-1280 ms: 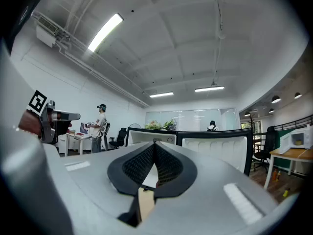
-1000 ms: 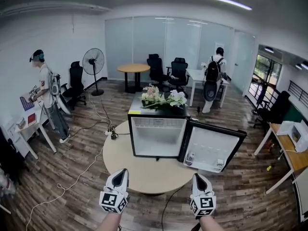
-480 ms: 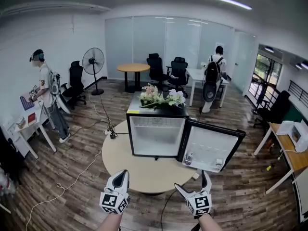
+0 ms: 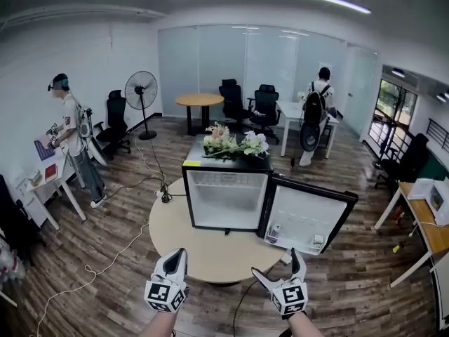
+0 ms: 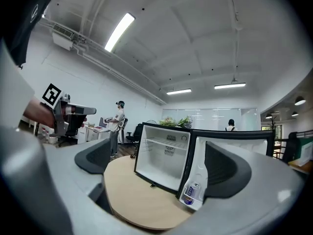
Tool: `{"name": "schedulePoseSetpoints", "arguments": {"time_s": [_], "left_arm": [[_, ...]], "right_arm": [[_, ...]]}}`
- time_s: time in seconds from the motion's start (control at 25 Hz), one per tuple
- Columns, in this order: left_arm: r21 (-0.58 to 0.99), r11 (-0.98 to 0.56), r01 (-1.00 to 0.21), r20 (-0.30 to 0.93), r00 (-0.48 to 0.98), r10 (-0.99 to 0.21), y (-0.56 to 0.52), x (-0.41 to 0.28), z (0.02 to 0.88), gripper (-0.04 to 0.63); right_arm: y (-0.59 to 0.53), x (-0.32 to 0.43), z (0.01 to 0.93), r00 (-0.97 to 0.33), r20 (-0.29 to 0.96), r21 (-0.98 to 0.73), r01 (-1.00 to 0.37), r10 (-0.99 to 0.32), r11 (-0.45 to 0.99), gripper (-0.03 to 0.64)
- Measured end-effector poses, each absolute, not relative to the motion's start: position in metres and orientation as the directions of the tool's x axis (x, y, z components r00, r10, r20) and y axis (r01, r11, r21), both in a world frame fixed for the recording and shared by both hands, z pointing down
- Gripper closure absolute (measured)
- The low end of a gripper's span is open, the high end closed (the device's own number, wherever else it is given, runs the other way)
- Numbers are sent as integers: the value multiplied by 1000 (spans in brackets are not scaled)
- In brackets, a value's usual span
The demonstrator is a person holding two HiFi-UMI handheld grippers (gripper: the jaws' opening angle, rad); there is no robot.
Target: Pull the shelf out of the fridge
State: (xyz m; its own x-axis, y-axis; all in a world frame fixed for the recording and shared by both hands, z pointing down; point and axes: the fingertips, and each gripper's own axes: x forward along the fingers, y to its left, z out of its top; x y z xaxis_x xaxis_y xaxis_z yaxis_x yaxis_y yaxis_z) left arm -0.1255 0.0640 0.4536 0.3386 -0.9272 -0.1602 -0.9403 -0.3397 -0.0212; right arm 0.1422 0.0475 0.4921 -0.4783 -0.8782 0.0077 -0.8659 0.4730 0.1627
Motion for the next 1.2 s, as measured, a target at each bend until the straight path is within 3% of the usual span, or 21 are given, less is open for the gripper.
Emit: {"name": "schedulePoseSetpoints", "arguments": {"time_s": [0.52,1.2], "left_arm": [[-92,-294,-951,-131,304,-943,48,-88,457,595],[-71,-383,-921,-157,389,-908,-116,-115,464,595]], "right_arm": [[19,149,501,-571,-23,117,-817,-821,565,18],[-124,110,501,-485,11,100,-870,-875,483,18]]}}
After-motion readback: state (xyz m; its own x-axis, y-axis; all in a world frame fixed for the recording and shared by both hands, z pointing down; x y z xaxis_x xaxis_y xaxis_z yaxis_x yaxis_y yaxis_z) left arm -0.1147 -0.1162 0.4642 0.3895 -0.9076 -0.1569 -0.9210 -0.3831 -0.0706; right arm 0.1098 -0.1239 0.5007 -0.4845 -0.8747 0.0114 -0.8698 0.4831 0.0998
